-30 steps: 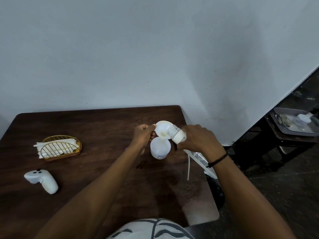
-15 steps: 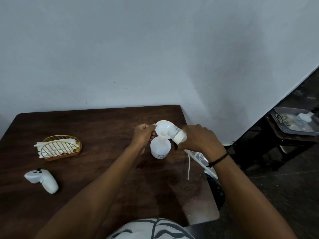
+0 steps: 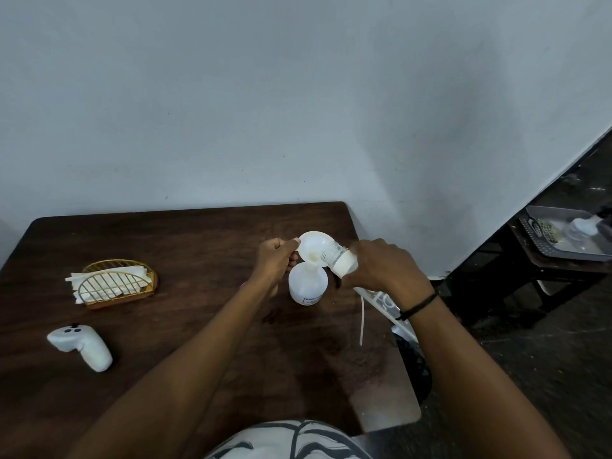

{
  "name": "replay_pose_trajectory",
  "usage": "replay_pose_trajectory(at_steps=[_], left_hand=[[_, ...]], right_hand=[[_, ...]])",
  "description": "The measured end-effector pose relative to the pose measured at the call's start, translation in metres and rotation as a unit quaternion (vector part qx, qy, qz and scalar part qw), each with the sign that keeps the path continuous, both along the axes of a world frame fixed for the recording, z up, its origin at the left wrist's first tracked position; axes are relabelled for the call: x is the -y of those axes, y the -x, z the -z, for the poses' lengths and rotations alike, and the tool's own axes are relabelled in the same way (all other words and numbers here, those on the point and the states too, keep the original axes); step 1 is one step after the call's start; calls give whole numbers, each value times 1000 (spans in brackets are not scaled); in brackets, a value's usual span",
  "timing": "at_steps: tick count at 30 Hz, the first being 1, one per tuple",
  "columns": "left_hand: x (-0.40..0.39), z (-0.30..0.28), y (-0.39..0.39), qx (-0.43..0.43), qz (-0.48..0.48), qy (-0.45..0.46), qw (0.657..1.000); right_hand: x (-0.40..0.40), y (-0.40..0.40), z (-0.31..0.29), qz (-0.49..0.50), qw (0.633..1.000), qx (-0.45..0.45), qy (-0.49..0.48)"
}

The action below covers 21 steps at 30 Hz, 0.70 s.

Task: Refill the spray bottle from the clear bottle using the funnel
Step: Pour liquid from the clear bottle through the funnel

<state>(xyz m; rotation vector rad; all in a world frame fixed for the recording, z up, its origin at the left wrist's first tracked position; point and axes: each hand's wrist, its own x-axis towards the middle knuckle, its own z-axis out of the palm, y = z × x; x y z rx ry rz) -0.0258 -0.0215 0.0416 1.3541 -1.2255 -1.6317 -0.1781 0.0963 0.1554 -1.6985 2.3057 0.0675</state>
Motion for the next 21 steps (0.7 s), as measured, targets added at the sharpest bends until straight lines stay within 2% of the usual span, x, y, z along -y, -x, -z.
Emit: replay_pose_trajectory(at_steps=[21], left_hand=[[-1, 1, -1, -4, 4, 0, 1000]], right_hand=[[0, -2, -1, -13, 1000, -15, 4]])
